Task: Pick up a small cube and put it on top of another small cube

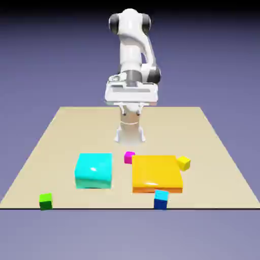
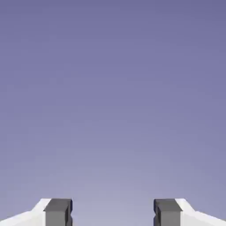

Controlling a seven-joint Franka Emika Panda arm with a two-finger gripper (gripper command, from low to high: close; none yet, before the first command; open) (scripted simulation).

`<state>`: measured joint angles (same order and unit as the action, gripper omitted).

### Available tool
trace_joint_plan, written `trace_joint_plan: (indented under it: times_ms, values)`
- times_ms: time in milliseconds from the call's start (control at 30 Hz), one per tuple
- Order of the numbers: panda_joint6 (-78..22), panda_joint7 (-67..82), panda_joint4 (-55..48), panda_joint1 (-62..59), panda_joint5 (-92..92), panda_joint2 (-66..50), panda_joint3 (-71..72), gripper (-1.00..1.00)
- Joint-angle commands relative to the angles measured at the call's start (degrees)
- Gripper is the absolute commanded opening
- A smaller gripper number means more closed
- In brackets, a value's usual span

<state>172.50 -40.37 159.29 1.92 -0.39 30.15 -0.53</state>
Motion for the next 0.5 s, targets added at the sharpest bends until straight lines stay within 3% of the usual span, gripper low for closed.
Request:
trace_joint_plan:
  times_ms: [0,467]
  values:
    - [-1.3,1.7,-1.4,1.0,-0.3,-2.1,-0.4,0.0]
    - [-18.8,26.0,-21.3,15.3,-4.9,-31.1,-6.6,0.0]
